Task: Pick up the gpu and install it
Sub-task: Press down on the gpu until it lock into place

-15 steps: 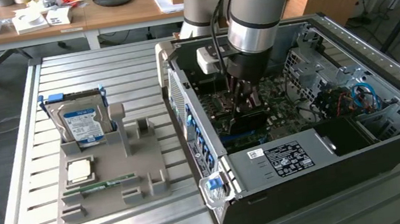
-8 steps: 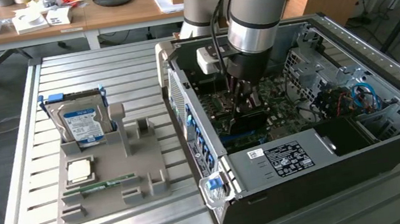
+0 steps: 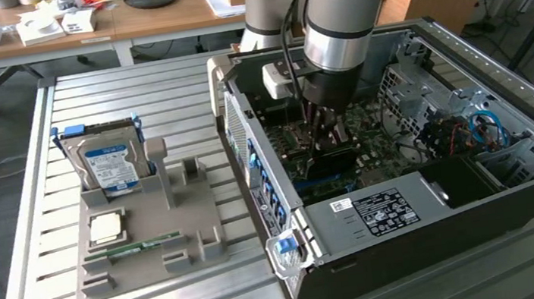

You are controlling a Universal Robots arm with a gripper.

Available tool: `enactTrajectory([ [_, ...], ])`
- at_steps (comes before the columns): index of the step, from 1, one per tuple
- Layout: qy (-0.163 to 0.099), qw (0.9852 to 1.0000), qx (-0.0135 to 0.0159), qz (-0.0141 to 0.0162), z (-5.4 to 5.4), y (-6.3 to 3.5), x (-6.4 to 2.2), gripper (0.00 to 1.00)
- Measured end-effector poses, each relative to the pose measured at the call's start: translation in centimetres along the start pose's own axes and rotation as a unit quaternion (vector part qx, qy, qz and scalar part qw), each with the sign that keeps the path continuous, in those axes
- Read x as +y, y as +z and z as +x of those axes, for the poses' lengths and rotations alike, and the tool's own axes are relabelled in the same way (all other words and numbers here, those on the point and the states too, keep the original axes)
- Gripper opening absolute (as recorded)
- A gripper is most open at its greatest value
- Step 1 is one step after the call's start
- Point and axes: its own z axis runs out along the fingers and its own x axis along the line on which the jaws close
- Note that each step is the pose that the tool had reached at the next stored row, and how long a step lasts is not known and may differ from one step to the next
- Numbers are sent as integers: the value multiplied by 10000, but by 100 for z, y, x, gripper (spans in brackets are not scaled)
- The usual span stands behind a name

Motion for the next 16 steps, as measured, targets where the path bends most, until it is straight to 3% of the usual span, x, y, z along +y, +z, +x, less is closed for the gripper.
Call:
enactTrajectory([
  [16, 0, 10000, 0, 0, 1, 14, 7, 11],
])
